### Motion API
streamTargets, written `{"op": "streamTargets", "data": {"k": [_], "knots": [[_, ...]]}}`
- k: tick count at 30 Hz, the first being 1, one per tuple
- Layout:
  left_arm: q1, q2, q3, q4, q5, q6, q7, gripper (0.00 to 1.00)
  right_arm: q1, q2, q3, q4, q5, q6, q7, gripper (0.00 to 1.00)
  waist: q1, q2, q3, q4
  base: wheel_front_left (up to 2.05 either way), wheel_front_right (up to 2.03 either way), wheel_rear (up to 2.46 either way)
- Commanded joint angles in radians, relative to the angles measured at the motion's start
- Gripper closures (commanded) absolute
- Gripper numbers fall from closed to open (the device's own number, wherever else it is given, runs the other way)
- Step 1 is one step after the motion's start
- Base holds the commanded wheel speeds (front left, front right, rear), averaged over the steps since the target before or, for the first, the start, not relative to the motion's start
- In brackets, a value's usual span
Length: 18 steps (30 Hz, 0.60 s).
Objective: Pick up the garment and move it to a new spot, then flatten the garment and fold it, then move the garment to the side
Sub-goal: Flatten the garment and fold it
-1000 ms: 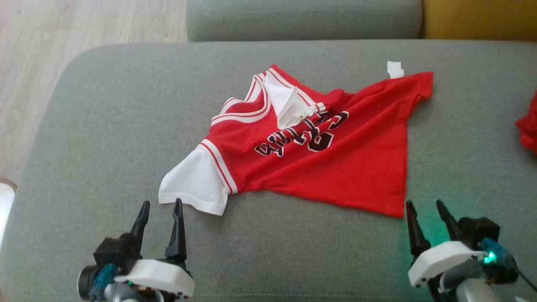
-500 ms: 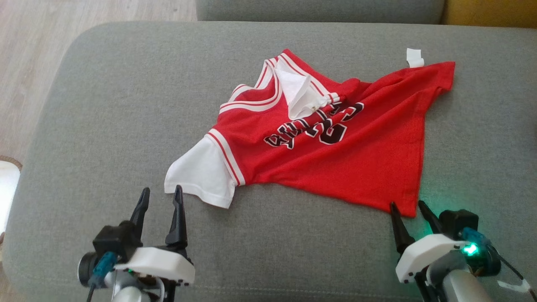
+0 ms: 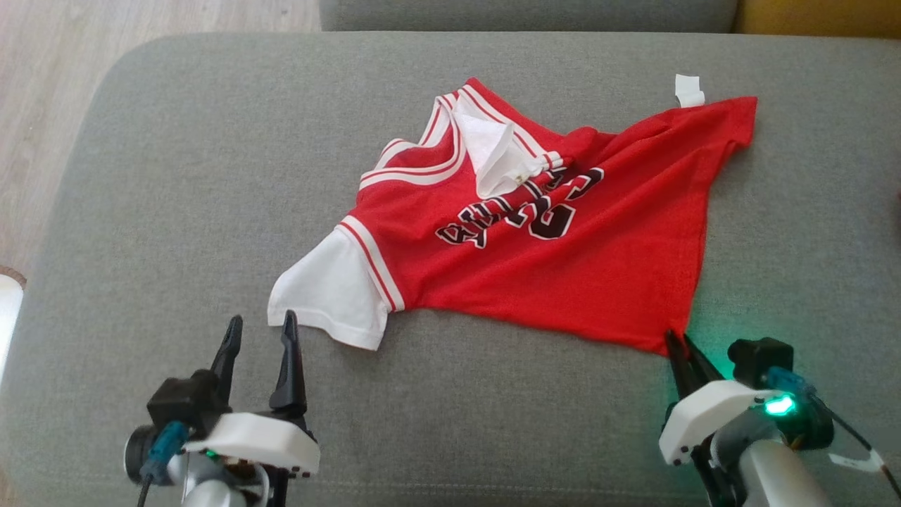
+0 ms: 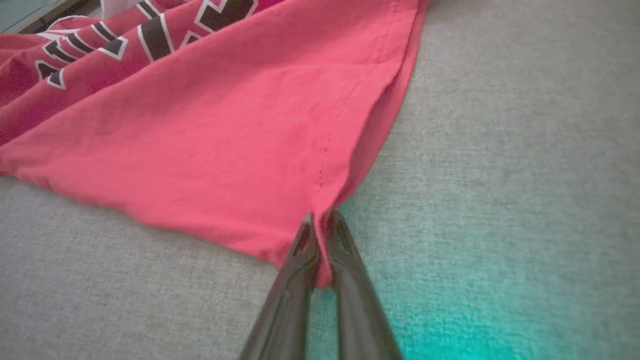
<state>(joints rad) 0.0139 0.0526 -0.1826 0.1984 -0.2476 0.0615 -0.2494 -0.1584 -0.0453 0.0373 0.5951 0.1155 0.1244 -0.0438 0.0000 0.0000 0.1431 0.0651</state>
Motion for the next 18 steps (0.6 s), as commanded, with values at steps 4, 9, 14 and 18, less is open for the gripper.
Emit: {"op": "streamTargets", "data": {"k": [4, 9, 14, 18], "knots": [[-0.039, -0.002, 0.034, -0.002, -0.011, -0.009, -0.012, 0.00, -0.018, -0.005, -0.061, -0.054, -0.039, 0.006, -0.016, 1.00, 0.0000, 0.0000, 0.001, -0.012, 0.00, 0.00, 0.00], [-0.039, -0.002, 0.011, 0.073, -0.025, -0.035, -0.012, 0.00, -0.019, -0.005, -0.165, -0.129, -0.099, 0.006, -0.014, 1.00, 0.0000, 0.0000, -0.003, -0.022, 0.00, 0.00, 0.00], [-0.048, -0.002, -0.014, 0.149, -0.051, -0.058, 0.030, 0.00, -0.012, -0.005, -0.196, -0.178, -0.117, 0.006, 0.005, 1.00, 0.0000, 0.0000, -0.005, -0.028, 0.00, 0.00, 0.00], [-0.065, -0.001, -0.014, 0.193, -0.063, -0.062, 0.045, 0.00, -0.007, -0.005, -0.187, -0.197, -0.108, 0.006, 0.011, 1.00, 0.0000, 0.0000, -0.004, -0.031, 0.00, 0.00, 0.00]]}}
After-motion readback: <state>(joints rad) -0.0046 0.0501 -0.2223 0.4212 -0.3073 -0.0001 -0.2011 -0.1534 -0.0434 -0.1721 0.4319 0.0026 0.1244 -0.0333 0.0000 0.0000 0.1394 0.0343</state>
